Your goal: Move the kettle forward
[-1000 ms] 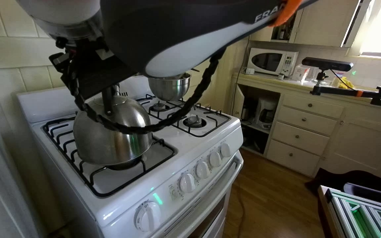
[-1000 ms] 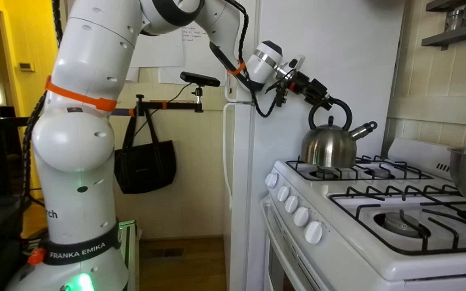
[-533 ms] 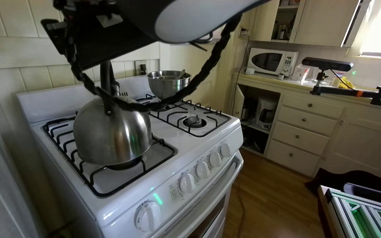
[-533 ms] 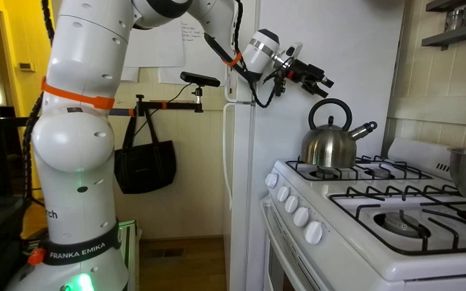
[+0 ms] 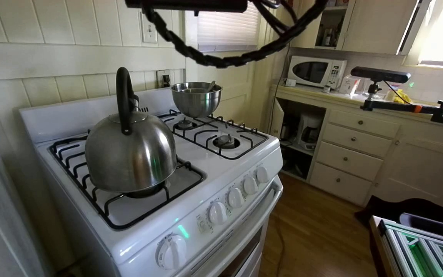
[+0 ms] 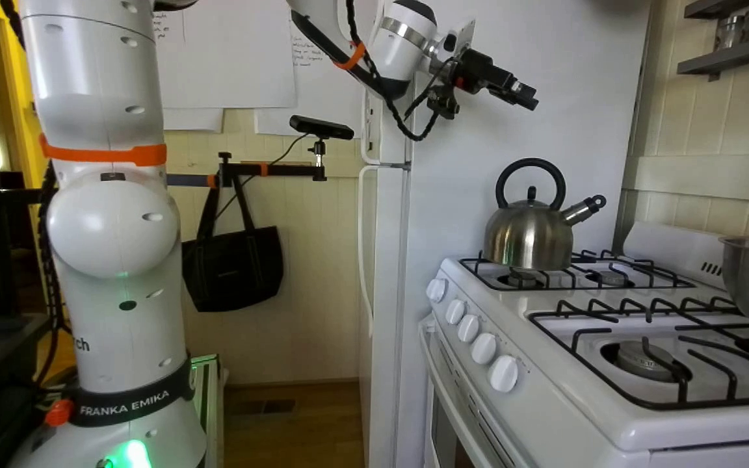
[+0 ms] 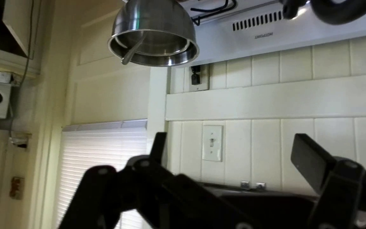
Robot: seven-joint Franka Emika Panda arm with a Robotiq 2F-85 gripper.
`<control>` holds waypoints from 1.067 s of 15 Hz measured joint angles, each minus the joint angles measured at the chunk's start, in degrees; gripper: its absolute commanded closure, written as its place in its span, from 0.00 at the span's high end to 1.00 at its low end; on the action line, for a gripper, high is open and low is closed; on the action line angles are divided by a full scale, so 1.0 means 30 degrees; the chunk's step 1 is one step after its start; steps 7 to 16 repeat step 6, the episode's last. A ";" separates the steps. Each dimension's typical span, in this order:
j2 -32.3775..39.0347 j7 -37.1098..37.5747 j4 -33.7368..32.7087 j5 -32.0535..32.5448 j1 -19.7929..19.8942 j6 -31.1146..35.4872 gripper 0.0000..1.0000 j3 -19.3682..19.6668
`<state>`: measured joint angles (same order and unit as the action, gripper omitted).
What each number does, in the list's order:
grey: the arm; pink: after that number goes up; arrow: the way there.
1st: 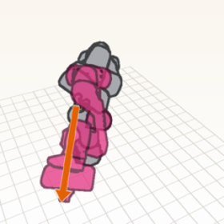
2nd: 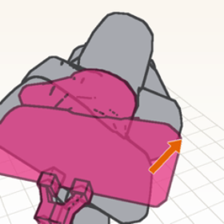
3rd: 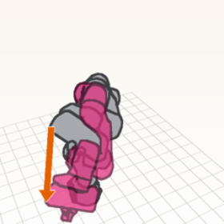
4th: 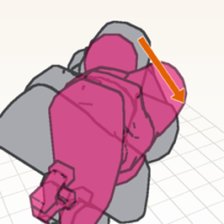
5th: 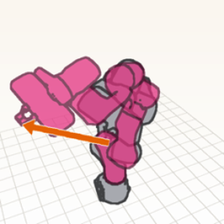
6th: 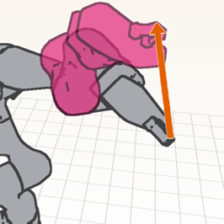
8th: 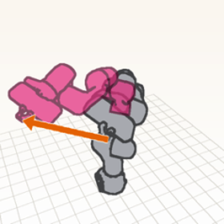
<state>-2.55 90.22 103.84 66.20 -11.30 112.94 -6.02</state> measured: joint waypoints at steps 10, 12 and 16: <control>-0.4078 0.3381 0.4475 0.1326 0.0608 0.0003 1.00 -0.0123; -0.4078 0.3381 0.4475 0.1326 0.0608 0.0003 1.00 -0.0123; -0.4078 0.3381 0.4475 0.1326 0.0608 0.0003 1.00 -0.0123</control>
